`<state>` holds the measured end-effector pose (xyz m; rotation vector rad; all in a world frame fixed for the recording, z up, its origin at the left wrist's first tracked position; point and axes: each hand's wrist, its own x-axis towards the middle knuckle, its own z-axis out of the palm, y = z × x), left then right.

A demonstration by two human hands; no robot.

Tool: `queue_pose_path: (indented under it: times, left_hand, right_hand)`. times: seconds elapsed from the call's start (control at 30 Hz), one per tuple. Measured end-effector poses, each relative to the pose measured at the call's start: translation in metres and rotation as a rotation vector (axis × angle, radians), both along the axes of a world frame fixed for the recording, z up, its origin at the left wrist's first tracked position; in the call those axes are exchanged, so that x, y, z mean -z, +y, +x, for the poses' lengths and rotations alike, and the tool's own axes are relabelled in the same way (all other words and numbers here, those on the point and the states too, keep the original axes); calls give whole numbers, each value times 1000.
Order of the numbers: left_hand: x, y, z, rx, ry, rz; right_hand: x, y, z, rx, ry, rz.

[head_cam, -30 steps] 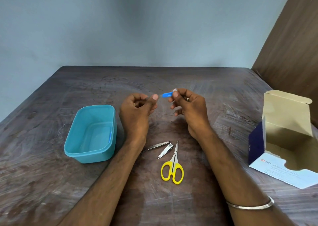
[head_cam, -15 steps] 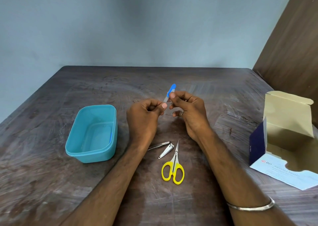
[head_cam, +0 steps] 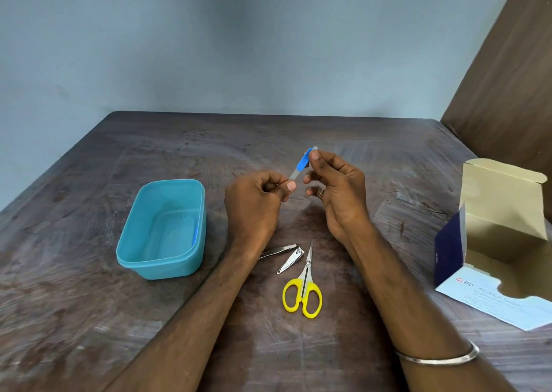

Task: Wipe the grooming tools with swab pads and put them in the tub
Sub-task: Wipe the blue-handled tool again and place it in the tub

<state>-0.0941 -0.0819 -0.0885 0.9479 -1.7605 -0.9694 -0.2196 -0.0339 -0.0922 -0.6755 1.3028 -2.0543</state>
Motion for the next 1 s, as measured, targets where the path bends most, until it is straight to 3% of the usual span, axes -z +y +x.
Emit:
queue_pose_path:
  times: [0.13, 0.3, 0.53, 0.73, 1.0]
  left_hand:
    - [0, 0, -1, -6, -43, -14]
    - [-1, 1, 3, -88, -61, -75]
    - [-3, -3, 6, -199, -95, -291]
    - [0, -3, 4, -206, -203, -440]
    - [-1, 0, 4, -187, -188, -410]
  right_hand:
    - [-2, 3, -1, 17, -5, 2]
    - [-2, 6, -9, 49, 176, 69]
    - [4, 9, -27, 15, 622, 186]
    - [8, 7, -23, -23, 887, 218]
    - [8, 5, -17, -15, 989, 172]
